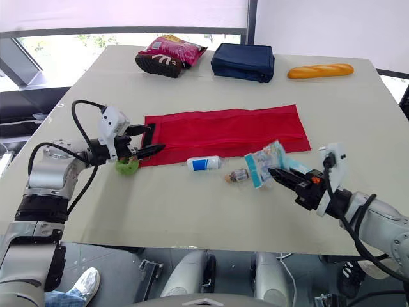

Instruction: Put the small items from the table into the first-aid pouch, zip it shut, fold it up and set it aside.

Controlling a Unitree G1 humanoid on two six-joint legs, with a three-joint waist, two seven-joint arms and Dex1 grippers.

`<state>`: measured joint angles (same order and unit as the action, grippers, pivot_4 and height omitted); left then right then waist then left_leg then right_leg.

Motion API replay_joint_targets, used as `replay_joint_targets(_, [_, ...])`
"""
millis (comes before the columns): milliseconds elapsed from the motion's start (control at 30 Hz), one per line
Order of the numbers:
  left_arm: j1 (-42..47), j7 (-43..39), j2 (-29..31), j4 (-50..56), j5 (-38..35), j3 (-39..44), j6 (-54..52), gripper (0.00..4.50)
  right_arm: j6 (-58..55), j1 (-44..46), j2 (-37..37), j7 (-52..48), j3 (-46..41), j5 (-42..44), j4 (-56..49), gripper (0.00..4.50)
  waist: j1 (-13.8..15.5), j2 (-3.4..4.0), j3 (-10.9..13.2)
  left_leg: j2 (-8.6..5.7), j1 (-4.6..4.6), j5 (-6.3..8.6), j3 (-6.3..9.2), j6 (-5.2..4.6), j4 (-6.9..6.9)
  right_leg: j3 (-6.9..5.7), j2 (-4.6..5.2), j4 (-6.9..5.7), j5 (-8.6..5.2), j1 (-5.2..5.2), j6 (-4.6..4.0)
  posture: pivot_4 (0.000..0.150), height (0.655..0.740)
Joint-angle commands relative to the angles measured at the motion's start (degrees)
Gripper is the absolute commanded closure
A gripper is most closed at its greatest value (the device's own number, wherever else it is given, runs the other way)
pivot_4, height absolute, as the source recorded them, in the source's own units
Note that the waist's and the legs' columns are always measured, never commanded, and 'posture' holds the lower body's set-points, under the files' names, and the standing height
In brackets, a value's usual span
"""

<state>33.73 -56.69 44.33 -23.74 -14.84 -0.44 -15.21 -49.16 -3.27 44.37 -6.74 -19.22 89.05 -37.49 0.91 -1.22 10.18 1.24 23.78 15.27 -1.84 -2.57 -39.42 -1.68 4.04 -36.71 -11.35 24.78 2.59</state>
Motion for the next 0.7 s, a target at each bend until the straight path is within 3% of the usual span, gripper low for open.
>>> replay_joint_targets(33, [3.3,-1.7,-1.3,-4.5,2.6,-1.0,5.0,0.04,2.1,-1.3,1.2,-0.4,-3.3,2.5,-2.8,4.46,0.0,-0.01,0.0,0.01,0.0,0.0,0.0,0.0,0.0,0.0,0.0,0.0,0.0,0.0,0.0,0.15,0.7164])
replay_joint_targets(400, [10.9,-6.2,-5.4,-19.5,10.1,-5.6,13.4,0.04,4.0,-2.4,1.7,1.2,-2.6,1.8,-4.5,4.46,-0.1,-0.03,0.0,0.0,0.0,0.0,-0.02,0.0,0.0,0.01,0.0,-0.01,0.02,0.0,0.0,0.15,0.7164])
replay_joint_targets(500, [12.0,-7.1,-5.6,-22.5,11.4,-6.1,15.9,0.82,4.3,-2.6,2.1,1.2,-3.1,2.0,-4.5,4.46,-0.1,-0.03,0.0,0.0,0.0,0.0,-0.03,0.0,0.0,0.01,0.0,-0.01,0.03,0.0,-0.02,0.15,0.7164])
replay_joint_targets(700, [13.9,-10.7,-6.7,-21.9,9.1,-4.5,15.8,3.75,4.9,-2.0,2.1,2.2,-1.6,1.9,-4.8,4.46,-0.1,-0.03,0.0,0.01,-0.01,0.0,-0.02,-0.01,-0.02,0.01,0.0,-0.03,0.03,0.0,-0.01,0.15,0.7164])
